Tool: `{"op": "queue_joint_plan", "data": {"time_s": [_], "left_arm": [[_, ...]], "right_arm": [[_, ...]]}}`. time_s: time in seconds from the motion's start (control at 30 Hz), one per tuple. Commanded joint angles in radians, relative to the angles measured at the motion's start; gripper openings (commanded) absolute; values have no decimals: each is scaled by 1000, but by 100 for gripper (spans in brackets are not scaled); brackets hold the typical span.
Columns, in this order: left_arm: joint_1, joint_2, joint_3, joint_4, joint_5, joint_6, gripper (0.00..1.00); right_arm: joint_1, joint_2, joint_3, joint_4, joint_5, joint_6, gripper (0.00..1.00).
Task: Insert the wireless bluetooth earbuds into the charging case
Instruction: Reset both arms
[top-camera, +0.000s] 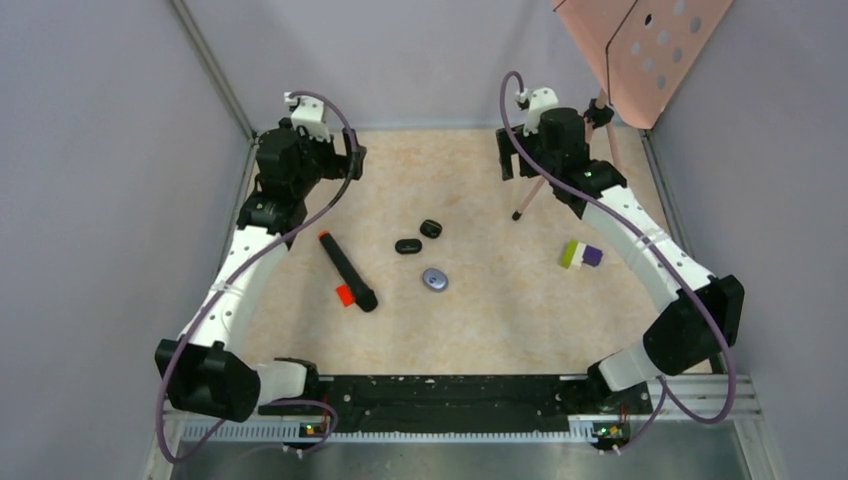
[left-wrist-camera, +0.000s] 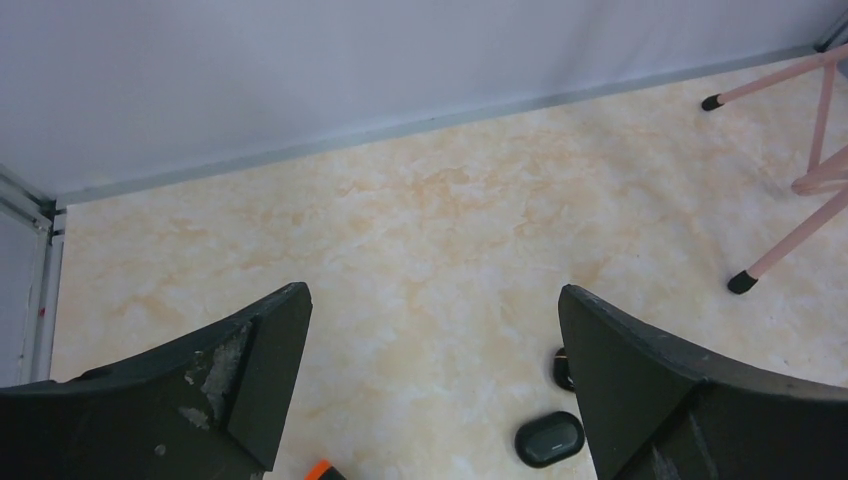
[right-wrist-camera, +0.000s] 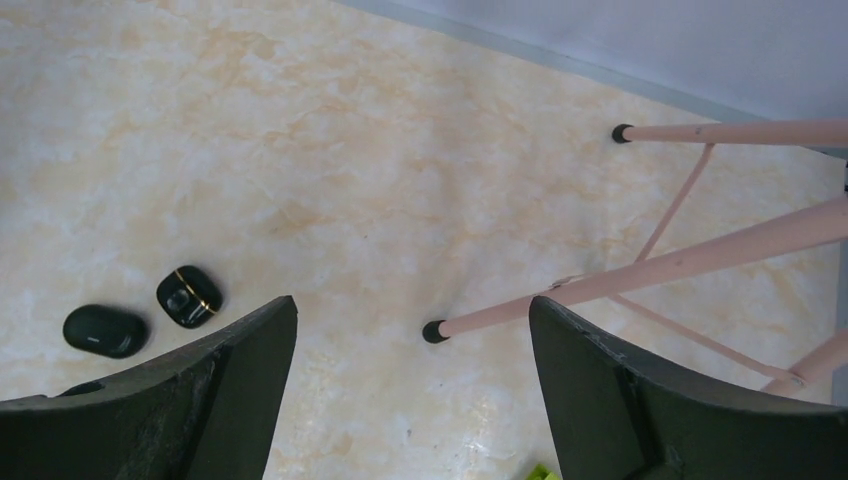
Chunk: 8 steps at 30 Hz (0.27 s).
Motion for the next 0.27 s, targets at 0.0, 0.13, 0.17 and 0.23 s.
{"op": "queue_joint_plan", "data": {"time_s": [0.0,0.13,0.17,0.23], "left_arm": [[-7,4,20,-11,-66,10,99],[-7,-22,23,-13,-38,68,99],[-7,-26,22,-11,-31,76,99],[-7,-27,21,-9,-24,79,99]], "right_arm": [[7,-47,49,34,87,33,86],[6,-57,41,51,86,30,84],[6,-50,46,48,82,29,84],[6,-40,54,49,77,30,85]]}}
